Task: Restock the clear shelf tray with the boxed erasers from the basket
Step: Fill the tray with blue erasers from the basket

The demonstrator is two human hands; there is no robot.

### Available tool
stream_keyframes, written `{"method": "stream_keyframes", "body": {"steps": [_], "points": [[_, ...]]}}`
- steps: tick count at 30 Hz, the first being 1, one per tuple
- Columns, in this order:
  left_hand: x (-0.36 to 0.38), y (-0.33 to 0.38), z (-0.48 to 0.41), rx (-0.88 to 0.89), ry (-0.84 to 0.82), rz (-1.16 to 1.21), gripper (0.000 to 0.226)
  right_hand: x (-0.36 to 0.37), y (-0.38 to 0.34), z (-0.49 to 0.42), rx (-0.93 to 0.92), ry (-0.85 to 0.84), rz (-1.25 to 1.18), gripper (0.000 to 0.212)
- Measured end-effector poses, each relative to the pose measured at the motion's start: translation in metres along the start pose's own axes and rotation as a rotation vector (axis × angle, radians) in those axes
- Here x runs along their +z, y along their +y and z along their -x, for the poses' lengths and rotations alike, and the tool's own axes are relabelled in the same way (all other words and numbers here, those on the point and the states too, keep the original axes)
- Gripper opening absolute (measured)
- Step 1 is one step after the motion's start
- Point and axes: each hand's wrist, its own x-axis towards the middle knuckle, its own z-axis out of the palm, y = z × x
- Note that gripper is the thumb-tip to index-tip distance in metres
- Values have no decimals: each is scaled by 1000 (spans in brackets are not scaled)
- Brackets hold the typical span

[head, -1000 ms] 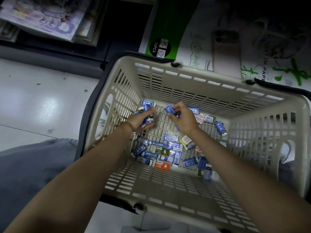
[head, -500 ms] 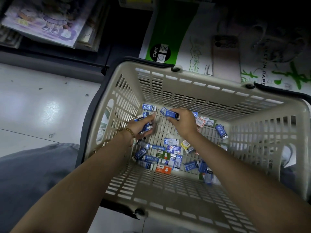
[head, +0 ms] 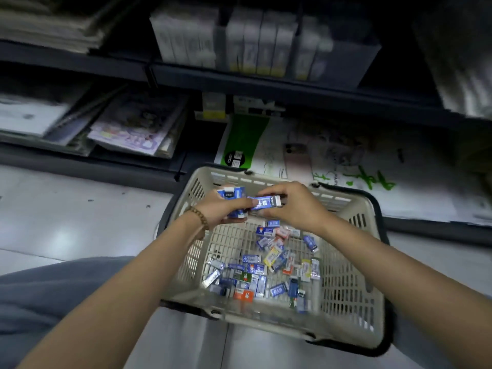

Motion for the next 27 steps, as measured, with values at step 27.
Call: {"method": "stream_keyframes", "body": {"steps": [27], "points": [[45, 255, 18, 373, 162, 455, 19, -240, -91, -74, -159, 738, -250, 5]]}}
